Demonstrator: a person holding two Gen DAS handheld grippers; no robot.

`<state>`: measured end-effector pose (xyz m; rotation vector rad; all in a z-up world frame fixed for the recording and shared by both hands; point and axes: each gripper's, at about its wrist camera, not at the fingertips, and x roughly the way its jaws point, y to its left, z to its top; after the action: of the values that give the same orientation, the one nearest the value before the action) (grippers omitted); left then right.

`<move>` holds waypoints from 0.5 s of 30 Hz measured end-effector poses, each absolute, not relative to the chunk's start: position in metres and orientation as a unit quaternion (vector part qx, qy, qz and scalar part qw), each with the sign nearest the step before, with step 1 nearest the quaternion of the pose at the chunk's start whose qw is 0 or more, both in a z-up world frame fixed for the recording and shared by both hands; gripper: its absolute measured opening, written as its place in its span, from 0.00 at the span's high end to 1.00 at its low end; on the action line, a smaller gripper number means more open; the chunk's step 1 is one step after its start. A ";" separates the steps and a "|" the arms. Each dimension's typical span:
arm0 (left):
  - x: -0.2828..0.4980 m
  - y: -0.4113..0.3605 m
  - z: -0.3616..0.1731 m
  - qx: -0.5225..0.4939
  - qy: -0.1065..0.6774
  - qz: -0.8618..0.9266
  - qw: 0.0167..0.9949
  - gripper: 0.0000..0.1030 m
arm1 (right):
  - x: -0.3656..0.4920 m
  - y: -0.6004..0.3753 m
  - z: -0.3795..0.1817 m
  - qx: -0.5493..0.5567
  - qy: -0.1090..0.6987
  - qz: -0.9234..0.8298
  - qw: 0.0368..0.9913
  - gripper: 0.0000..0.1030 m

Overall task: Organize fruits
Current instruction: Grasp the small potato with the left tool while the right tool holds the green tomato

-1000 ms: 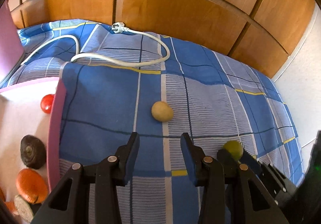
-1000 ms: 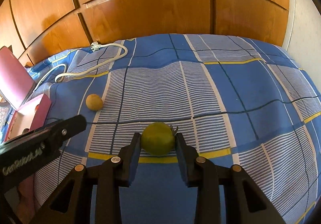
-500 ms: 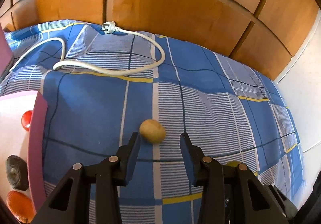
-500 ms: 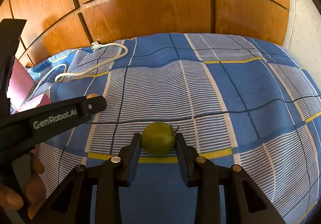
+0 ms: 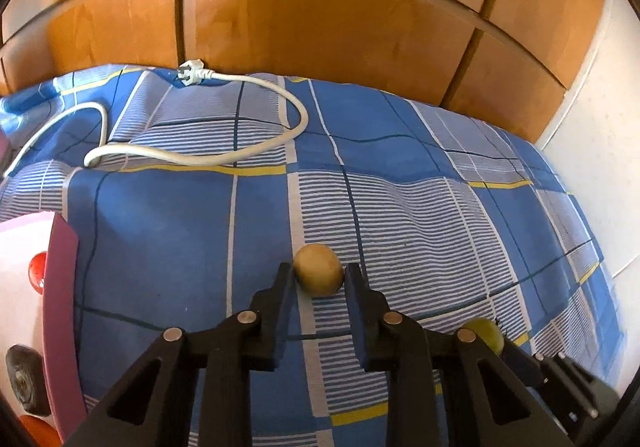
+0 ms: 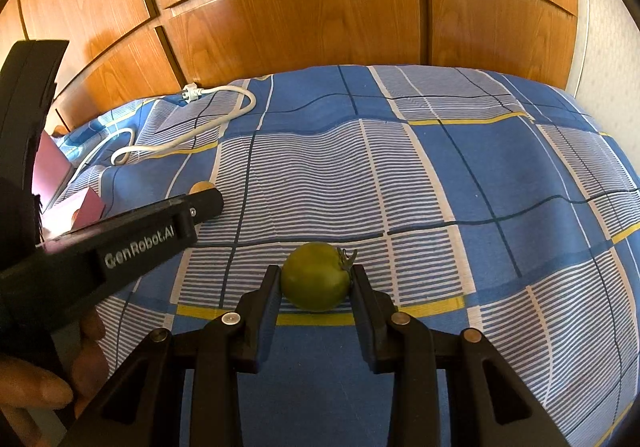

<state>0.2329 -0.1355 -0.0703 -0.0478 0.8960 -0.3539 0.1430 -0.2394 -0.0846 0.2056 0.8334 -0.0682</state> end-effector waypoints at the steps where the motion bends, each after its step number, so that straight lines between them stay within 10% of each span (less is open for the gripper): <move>1: 0.233 -0.135 -0.071 -0.022 0.429 -0.171 0.887 0.75 | 0.143 -0.239 -0.085 0.100 0.404 -0.033 0.909 0.66; 15: 0.232 -0.136 -0.075 -0.023 0.428 -0.173 0.887 0.75 | 0.143 -0.240 -0.085 0.100 0.404 -0.033 0.909 0.66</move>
<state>0.2322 -0.1359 -0.0745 -0.0469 0.8904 -0.3602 0.1429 -0.2396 -0.0849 0.2073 0.8329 -0.0683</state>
